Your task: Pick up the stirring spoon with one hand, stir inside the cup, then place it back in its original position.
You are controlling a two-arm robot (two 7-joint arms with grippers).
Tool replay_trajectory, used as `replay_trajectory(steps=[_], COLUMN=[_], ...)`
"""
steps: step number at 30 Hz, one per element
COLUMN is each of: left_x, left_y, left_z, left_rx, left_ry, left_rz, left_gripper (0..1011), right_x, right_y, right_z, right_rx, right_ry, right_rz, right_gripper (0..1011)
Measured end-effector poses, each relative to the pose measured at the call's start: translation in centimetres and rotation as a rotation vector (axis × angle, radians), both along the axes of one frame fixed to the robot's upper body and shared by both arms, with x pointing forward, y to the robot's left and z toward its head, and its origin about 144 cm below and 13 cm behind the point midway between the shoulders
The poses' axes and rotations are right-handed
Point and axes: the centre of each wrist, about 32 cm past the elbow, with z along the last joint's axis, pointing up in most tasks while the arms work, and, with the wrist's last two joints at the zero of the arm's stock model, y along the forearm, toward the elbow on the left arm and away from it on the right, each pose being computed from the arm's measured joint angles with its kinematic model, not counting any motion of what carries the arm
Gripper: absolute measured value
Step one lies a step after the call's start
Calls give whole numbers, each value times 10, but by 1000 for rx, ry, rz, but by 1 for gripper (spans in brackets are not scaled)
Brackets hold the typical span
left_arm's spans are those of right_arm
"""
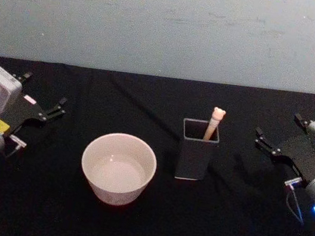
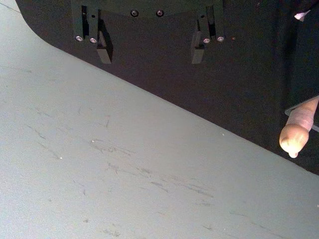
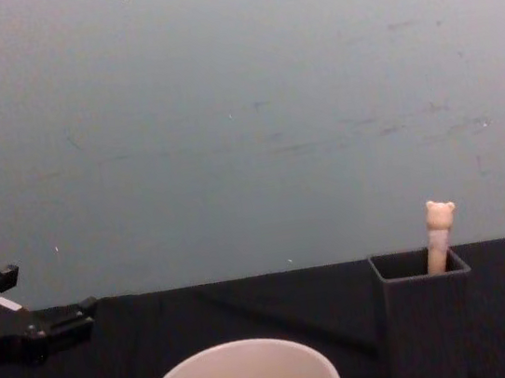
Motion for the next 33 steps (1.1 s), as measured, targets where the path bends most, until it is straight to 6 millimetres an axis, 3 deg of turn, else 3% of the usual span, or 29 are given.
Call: replay_trajectory(steps=[33], left_x=[0], left_y=[0], left_z=[0], left_rx=[0], left_ry=[0], left_rz=[0], left_gripper=[1001], right_x=[0], right_y=[0], right_z=[0], right_rx=[0], right_ry=[0], right_rz=[0], right_gripper=[1000])
